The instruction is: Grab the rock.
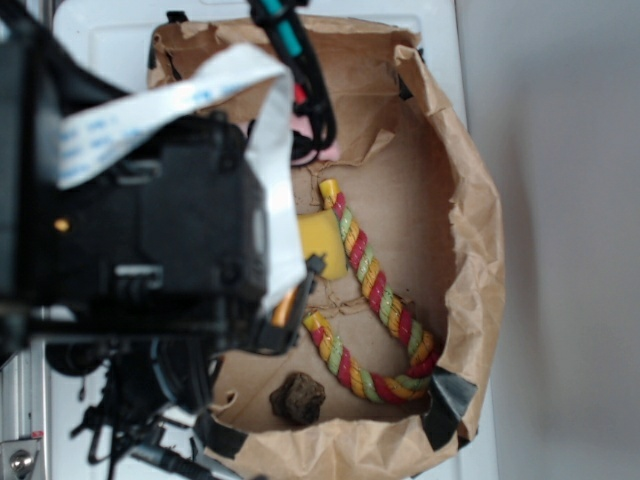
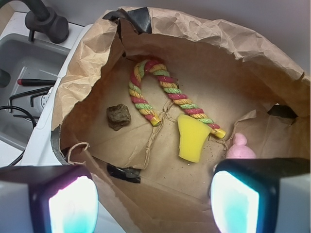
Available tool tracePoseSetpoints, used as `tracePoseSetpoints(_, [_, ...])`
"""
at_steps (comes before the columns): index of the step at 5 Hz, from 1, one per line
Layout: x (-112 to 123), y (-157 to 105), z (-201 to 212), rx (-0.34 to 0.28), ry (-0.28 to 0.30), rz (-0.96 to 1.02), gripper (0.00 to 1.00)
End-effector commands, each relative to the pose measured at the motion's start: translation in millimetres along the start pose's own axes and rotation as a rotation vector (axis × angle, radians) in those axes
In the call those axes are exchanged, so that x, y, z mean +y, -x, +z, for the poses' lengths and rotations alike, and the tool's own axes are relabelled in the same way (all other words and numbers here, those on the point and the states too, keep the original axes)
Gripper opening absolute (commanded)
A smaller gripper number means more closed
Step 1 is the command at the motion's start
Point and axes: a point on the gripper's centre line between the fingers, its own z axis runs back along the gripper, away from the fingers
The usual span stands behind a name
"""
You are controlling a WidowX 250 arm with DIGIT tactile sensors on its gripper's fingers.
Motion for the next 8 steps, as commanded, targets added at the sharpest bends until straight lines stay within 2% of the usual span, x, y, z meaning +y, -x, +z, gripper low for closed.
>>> tracePoseSetpoints(1, [-10, -10, 5, -0.053, 0.041, -0.199, 1.00])
tracePoseSetpoints(2, [-5, -22, -19, -0.068, 0.021, -0.400, 1.00])
tracePoseSetpoints(3, [-2, -35, -36, -0.073, 0.032, -0.447, 1.00])
tracePoseSetpoints(4, [9, -43, -61, -0.019, 0.018, -0.455, 1.00])
tracePoseSetpoints(5, [16, -38, -77, 0.021, 0.011, -0.484, 1.00])
tracePoseSetpoints(6, [19, -24, -85, 0.035, 0.030, -0.573, 1.00])
tracePoseSetpoints(7, [47, -20, -67, -0.009, 0.070, -0.506, 1.00])
tracePoseSetpoints(8, [64, -22, -34, -0.088, 0.105, -0.457, 1.00])
